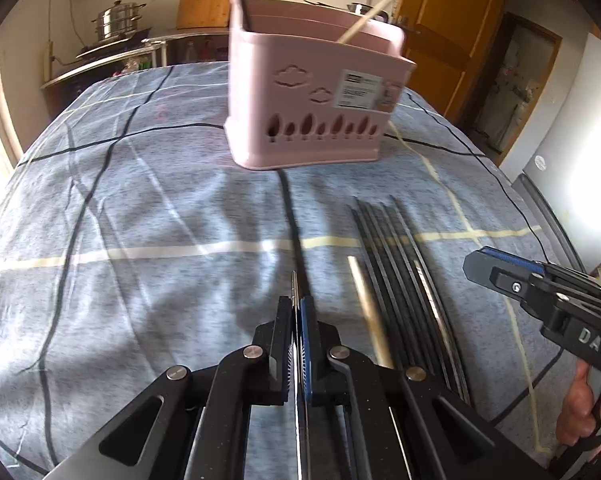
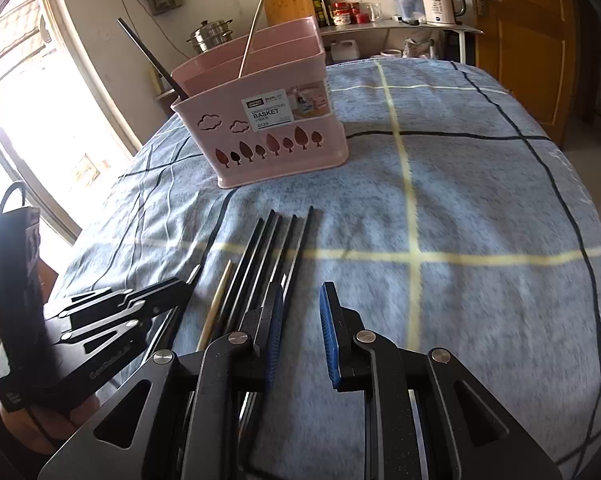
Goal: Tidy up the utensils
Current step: 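Grasp a thin metal chopstick with the left gripper while the right returns to the row, then grasp a black chopstick from the row with the right gripper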
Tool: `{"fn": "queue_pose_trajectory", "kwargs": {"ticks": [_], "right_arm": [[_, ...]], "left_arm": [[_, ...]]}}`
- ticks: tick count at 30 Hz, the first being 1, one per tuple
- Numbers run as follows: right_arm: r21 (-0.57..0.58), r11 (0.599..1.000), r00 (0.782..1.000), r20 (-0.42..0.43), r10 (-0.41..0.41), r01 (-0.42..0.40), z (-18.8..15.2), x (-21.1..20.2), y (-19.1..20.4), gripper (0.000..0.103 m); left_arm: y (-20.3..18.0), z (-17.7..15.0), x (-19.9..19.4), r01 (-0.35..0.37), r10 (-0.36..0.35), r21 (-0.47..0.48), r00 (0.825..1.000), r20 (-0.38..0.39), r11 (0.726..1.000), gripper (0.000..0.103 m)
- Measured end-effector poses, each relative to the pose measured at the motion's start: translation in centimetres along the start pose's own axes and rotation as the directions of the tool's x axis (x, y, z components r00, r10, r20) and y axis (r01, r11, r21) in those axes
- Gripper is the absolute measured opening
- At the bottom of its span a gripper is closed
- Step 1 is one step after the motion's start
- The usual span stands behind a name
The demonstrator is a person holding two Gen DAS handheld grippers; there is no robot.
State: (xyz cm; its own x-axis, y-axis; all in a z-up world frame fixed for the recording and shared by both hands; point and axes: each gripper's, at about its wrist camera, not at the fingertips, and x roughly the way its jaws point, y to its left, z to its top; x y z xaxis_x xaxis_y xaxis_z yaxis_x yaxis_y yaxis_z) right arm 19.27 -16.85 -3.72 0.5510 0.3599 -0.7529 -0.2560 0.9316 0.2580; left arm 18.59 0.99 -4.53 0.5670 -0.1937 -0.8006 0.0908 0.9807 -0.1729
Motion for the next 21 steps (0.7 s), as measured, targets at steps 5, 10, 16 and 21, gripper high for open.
{"fn": "queue_pose_trajectory", "kwargs": {"ticks": [5,10,16,21], "right_arm": [[-0.023,1.000,0.999,-0.036,-0.016,0.015,1.4,2.4,0.5,0.020],[-0.043,0.998,0.996,-0.075,-0.043,0.040,2.8,4.7,0.7,0.020],[-0.085,0.993,0.991,-0.106,-0.086,0.077,3.6,5.8,1.1,0.019],[-0.119,0.986,0.983,-0.123,-0.135,0.121,4.2,6.4,1.6,0.007]], "left_arm": [[1.9,0.5,-0.1,-0.018,0.018,-0.042,1.000,0.005,0.999,0.004],[2.9,0.9,0.0,-0.028,0.028,-0.052,1.000,0.001,0.998,0.004],[2.9,1.8,0.6,-0.020,0.019,-0.012,0.999,-0.042,1.000,0.004],[2.1,2.8,1.2,-0.041,0.047,0.074,0.996,-0.081,0.996,0.005]]}}
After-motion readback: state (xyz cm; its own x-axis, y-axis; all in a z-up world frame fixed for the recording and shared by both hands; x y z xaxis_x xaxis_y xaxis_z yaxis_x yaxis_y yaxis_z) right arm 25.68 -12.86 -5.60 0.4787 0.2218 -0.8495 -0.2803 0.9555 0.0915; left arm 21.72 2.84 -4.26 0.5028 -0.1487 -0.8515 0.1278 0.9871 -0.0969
